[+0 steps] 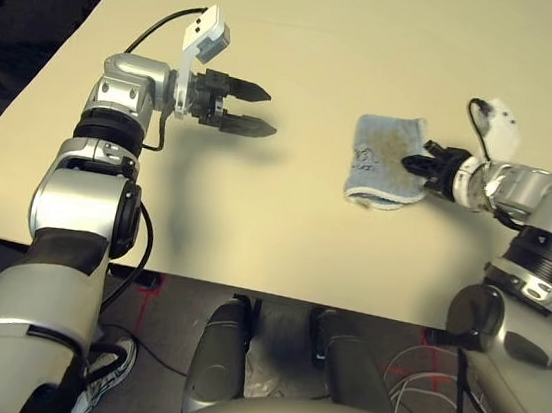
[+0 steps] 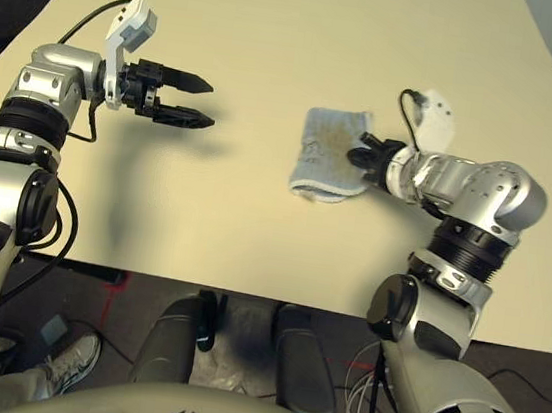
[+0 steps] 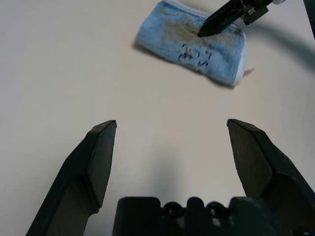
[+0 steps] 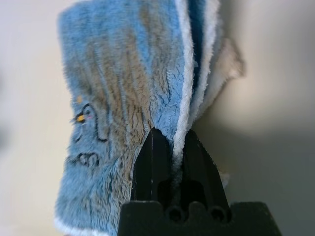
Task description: Wipe the water off the table with a rag.
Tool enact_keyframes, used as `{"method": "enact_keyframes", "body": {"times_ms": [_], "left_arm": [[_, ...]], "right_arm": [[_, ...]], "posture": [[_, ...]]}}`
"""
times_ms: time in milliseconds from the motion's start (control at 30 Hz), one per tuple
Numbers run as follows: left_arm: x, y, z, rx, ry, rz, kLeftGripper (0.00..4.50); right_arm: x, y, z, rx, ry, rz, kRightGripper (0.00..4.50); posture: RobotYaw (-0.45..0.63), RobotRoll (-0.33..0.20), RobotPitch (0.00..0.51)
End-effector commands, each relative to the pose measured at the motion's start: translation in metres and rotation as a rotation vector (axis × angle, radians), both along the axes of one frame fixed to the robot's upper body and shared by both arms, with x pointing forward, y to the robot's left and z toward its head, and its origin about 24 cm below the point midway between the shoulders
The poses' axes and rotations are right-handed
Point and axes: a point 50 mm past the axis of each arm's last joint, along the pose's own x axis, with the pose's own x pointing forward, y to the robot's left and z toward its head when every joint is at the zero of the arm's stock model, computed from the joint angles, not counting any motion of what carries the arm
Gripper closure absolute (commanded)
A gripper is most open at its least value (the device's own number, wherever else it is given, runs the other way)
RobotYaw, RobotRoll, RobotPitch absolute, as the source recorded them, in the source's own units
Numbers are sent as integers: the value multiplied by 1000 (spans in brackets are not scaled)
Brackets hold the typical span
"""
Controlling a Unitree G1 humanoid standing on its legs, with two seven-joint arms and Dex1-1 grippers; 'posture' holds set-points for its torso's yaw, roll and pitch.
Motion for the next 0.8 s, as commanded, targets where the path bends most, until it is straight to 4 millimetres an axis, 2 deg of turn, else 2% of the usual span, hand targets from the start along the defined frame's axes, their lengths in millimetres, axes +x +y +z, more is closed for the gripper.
{"method": "enact_keyframes", "body": {"times_ms": [33,100,233,300,433,500,600,700,800], "left_arm": [[1,-5,1,22,-6,-16,0],[1,-6,1,22,-8,-20,0],[2,-7,4,23,-11,-25,0],[2,-8,4,21,-12,-27,0],[2,-9,5,19,-17,-30,0],[3,-10,5,17,-19,-30,0],[2,-10,4,14,-17,-35,0],[1,-7,2,14,-13,-31,0],[0,-4,0,17,-6,-27,0]], "right_arm": [[7,0,10,-17,-50,-7,4497],[13,10,23,4,-94,21,4497],[24,59,63,77,-218,165,4497],[26,84,76,126,-249,230,4497],[27,130,86,221,-269,349,4497],[29,141,76,226,-247,356,4497],[34,142,43,180,-174,339,4497],[33,123,9,121,-78,275,4497],[25,103,-9,87,-19,247,4497]], "posture": [[-75,0,211],[-82,0,205],[-86,0,200],[-84,0,200],[-88,0,197],[-79,0,194],[-69,0,194],[-60,0,197],[-57,0,201]]}}
